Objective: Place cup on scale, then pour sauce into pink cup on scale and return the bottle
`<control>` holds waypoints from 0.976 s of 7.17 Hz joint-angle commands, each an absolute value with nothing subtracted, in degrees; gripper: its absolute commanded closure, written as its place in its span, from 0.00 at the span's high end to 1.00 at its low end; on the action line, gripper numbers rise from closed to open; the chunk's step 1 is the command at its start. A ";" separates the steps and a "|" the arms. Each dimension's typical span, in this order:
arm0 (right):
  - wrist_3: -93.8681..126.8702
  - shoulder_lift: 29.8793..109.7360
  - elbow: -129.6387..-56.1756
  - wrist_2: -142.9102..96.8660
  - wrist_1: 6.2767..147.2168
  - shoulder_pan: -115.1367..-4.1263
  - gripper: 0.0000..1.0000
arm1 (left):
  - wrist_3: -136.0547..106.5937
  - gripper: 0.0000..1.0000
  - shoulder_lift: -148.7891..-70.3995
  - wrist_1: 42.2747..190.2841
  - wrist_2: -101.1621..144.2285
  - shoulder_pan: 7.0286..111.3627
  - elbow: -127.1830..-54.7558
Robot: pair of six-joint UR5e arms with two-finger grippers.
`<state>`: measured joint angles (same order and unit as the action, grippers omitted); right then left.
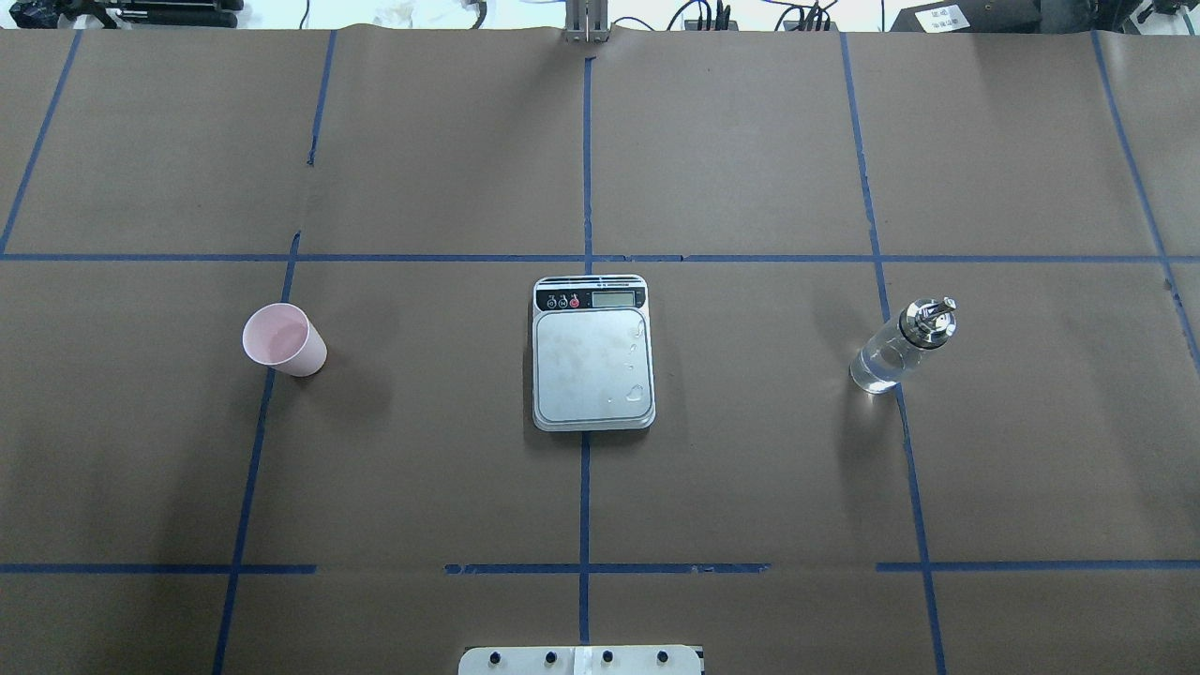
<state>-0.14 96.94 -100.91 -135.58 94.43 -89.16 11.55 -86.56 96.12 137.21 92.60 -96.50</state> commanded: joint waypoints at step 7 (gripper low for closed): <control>6.77 98.35 -102.22 -138.42 76.11 -80.33 1.00 | -26.08 1.00 -87.35 106.52 142.06 65.17 -108.73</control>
